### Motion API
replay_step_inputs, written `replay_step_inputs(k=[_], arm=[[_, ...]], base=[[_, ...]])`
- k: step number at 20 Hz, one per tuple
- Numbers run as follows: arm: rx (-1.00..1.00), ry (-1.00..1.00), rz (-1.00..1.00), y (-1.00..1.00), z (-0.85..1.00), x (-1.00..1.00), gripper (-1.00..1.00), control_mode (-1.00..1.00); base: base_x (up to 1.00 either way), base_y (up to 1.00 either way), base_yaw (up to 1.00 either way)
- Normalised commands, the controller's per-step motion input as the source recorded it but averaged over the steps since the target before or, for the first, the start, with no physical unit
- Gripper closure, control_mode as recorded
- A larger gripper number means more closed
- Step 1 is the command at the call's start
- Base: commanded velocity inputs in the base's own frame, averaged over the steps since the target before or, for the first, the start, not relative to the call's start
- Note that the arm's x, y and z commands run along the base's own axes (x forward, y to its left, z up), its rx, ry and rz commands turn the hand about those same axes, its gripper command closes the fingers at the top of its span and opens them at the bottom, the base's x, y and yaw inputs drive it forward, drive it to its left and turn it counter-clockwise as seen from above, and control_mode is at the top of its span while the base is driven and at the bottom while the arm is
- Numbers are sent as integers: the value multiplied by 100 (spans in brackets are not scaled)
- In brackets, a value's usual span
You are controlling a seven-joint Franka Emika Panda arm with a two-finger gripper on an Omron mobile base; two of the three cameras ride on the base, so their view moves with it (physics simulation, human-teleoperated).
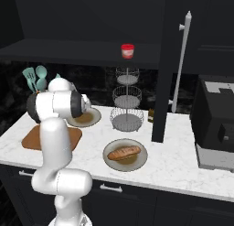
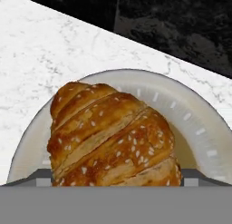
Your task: From the different types of pastries on the counter, select a croissant and place it on the cutting board. Then retrieve a jar of jam from the cabinet and place it alongside the croissant on the cutting board.
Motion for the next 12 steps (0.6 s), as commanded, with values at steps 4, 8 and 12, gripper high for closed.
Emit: replay_step_inputs(k=[4,8,12], arm=[[0,-14,0,0,18,-74,100,-100],[0,-13,0,7,17,-75,100,-100],[0,-8,0,28,18,-58,100,-100]], base=[[0,0,0],[0,0,0],[0,0,0]])
